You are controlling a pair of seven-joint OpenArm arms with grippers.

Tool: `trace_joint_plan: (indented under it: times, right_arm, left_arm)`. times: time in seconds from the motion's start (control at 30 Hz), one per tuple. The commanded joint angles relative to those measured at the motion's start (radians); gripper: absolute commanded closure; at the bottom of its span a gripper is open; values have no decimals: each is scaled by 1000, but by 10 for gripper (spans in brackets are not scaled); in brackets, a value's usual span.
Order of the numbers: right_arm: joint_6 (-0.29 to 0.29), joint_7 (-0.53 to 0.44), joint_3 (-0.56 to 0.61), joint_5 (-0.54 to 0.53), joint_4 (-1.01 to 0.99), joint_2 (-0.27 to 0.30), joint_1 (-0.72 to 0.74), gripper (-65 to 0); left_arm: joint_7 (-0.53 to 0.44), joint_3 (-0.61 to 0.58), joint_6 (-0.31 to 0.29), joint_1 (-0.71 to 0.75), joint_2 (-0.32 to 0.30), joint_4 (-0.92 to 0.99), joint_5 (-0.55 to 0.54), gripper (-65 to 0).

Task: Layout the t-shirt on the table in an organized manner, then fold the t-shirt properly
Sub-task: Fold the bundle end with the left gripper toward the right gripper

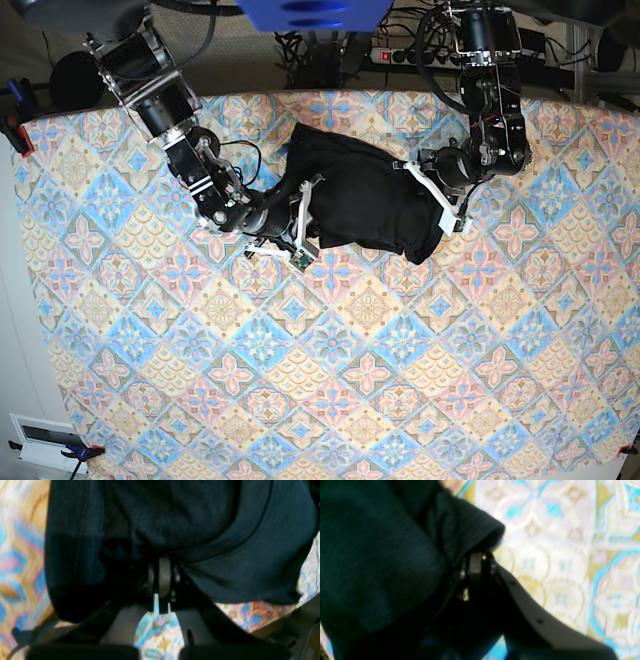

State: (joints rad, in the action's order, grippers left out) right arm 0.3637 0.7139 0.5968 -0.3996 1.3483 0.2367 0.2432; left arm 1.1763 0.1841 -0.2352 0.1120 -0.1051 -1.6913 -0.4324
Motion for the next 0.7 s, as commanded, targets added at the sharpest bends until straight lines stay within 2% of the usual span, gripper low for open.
trace_joint_plan:
  times: [0.0, 0.07, 0.27, 0.43, 0.53, 0.67]
  right_arm:
    - [10, 37, -2, 1, 26, 13, -9, -31]
    - [10, 40, -24, 1, 70, 37, -41, -31]
    - [10, 60, -127, 1, 173, 63, -138, -31]
    - [10, 108, -202, -2, 285, 65, -222, -31]
    - [10, 123, -220, -2, 349, 65, -265, -31]
    - [10, 132, -223, -2, 414, 65, -301, -31]
  left_arm:
    - [-17, 1, 0, -25, -3, -5, 2, -2]
    - [-17, 1, 0, -57, -3, -3, 2, -2]
    - [-16, -8, 0, -171, 0, -2, 20, -2]
    - [-19, -111, 0, -258, 6, 46, 85, -2]
    - [-48, -93, 0, -289, 44, 76, 106, -2]
    - [-52, -68, 0, -291, 52, 58, 97, -2]
